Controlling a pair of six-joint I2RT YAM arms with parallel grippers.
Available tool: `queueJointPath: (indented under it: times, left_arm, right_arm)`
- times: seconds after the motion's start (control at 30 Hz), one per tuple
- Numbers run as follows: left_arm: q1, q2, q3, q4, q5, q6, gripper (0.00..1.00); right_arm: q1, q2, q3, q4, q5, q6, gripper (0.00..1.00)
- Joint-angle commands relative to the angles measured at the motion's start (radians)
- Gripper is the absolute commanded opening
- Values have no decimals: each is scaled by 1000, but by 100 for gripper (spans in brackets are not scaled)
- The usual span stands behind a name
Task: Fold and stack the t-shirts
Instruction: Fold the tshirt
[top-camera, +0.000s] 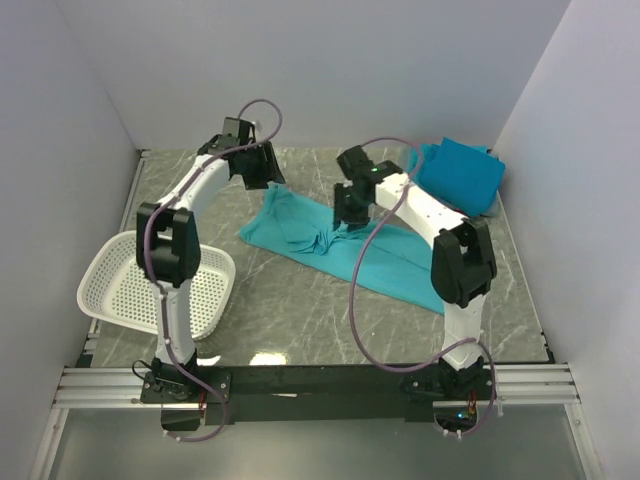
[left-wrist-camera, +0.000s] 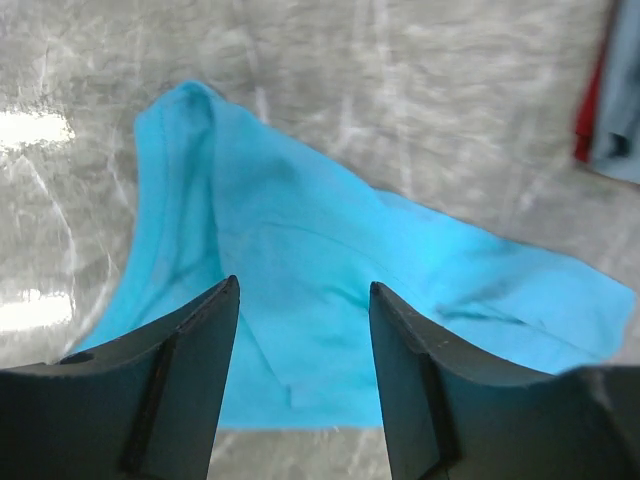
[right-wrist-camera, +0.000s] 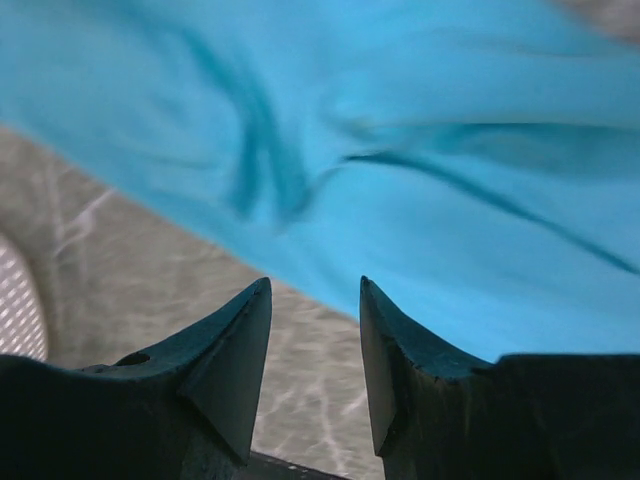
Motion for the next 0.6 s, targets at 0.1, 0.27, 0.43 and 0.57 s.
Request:
queueJointPath:
  times: [0.1,0.27,0.43,0.57]
  left_arm:
    - [-4,-163,-138,-37,117,65,60]
    - [-3,-232,-328,19,229,65,60]
    - [-15,-242,-411,62,278,70,60]
    - [-27,-197,-391,71,300,62,60]
  right_arm:
    - [100,100,66,33,-74,38,49]
    - [117,152,68,44,-34,64,49]
    - [119,181,74,39,27,43,50]
    - [119,209,91,41,47,35,50]
